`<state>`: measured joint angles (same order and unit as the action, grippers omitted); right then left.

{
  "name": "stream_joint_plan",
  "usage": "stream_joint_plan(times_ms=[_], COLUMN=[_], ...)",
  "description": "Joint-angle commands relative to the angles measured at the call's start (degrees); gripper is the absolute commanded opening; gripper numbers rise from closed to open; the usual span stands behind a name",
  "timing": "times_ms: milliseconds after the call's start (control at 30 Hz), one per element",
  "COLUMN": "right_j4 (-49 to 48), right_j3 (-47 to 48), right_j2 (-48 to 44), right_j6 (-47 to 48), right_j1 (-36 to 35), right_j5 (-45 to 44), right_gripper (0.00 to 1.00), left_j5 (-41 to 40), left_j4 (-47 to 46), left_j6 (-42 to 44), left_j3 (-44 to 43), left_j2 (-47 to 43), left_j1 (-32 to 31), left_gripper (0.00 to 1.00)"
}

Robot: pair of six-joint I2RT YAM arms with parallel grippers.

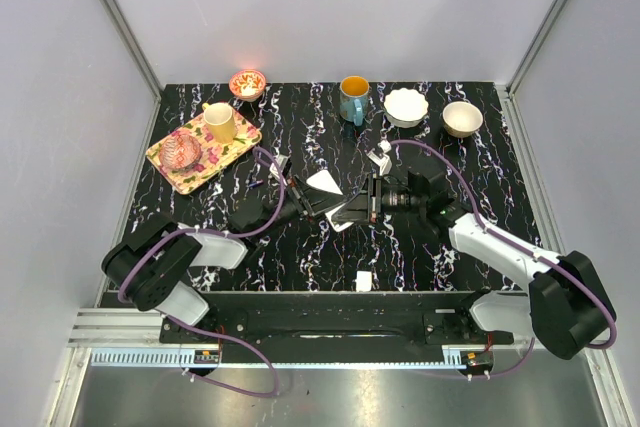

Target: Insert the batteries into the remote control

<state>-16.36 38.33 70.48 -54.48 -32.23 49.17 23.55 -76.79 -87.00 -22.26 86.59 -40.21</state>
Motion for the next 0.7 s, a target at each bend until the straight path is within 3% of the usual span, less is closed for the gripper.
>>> stream_joint_plan(times_ms=[0,33,67,200,333,433,600,667], right_j4=[-3.9,-1.4,0.7,18.8,39.4,52.9,61.3,60.7], right_j3=[0.3,0.5,1.4,6.3,12.4,16.5,12.1,12.6], right_j2=[-0.6,-0.9,-1.2,-4.9,-5.8,-5.9,-5.3,-5.0], right_j6=[-0.5,-0.1,2.1,13.0,23.1,30.0,30.5,27.3], right_j1=[0.6,0.8,1.1,1.5,1.4,1.4,0.2,-6.5], right_j5=[2.2,2.4,2.5,-1.2,-4.0,-13.1,-32.1,-37.6], right_gripper=[0.12,0.25,0.44,0.72,0.77,0.77,0.68,0.67], left_j5=[-1.8,-2.5,-3.4,-5.1,-5.5,-5.4,-5.2,-6.3], left_j4=[-16.5,-16.2,-15.8,-11.4,-7.0,-2.7,5.8,10.3], left_j6=[1.9,2.0,2.4,3.4,4.6,5.8,10.3,12.5], left_j3=[0.5,0.8,1.5,3.4,3.5,2.8,4.1,5.7], left_j2=[0.9,0.6,0.3,-2.4,-4.7,-7.2,-14.7,-19.1], left_j1=[-0.5,-0.3,-0.2,1.4,4.2,6.3,8.8,9.2], left_gripper=[0.00,0.00,0.00,0.00,0.00,0.00,0.00,0.00])
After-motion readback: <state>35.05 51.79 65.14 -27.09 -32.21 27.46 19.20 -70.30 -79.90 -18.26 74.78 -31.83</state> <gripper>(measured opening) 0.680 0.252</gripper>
